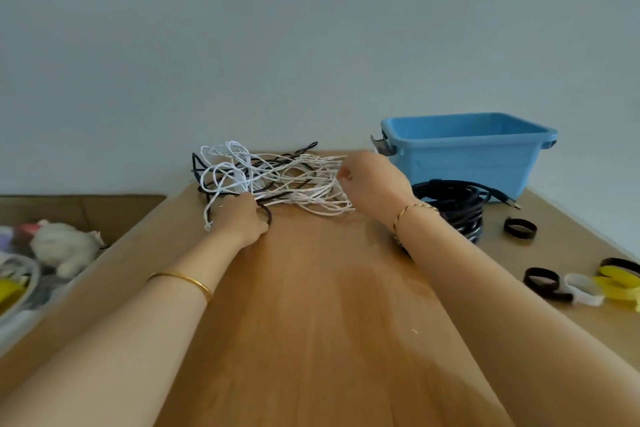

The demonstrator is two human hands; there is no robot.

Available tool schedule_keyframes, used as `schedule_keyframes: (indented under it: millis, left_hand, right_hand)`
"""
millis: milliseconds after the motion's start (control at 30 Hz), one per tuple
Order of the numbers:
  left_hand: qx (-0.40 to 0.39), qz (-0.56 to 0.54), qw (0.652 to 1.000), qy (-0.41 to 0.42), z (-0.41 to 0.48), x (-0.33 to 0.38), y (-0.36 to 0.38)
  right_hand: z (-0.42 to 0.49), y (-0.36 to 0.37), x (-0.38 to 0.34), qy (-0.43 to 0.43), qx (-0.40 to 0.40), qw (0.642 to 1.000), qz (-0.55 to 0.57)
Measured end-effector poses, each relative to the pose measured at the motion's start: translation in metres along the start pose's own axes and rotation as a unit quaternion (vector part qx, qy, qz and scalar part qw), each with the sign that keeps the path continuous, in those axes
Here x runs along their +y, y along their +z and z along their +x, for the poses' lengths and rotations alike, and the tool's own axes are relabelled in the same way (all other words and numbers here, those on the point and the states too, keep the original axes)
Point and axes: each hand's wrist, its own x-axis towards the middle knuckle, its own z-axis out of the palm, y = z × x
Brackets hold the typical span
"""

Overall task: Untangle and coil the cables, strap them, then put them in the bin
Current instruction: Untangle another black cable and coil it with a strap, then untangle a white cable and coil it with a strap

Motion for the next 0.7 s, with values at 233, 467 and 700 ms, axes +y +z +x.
schedule_keyframes:
  millis: [233, 467, 700]
  left_hand:
    - [0.152, 0.0, 0.986, -0.064, 0.022, -0.034, -0.019]
    - [0.08, 0.094, 0.992, -0.037, 0.046, -0.049, -0.015]
    - [0.233, -0.125, 0.964, 0.01, 0.059, -0.024, -0.042]
  right_hand:
    - [0.018, 0.038, -0.017, -0.009, -0.058, 0.998, 0.031]
    - [0.024, 0.053, -0.019, -0.002, -0.087, 0.993, 0.081]
    - [0.027, 0.042, -0.01, 0.066, -0.073, 0.96, 0.263]
